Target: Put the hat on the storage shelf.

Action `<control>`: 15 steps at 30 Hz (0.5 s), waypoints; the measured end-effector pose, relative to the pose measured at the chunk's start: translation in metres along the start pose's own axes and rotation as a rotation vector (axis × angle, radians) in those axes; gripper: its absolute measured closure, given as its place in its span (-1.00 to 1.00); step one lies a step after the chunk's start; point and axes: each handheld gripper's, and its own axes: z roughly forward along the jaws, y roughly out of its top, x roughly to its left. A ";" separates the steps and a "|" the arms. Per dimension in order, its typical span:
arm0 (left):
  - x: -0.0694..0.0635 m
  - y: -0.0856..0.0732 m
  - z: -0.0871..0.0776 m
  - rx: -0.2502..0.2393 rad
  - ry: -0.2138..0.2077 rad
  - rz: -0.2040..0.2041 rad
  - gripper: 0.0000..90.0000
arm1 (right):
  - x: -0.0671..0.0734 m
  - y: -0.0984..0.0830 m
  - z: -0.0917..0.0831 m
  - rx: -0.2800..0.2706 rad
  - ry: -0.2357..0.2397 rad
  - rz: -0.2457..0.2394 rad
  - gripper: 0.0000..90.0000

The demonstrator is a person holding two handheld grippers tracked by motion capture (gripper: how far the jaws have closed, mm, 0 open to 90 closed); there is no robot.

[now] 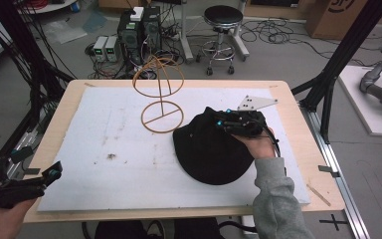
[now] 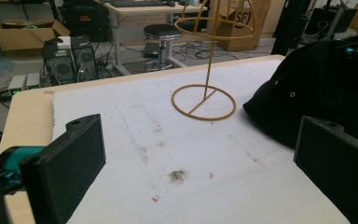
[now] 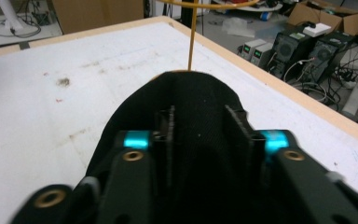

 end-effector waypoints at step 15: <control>0.003 0.000 0.005 0.000 -0.003 -0.006 -0.95 | 0.005 0.008 -0.016 -0.017 -0.033 -0.026 0.86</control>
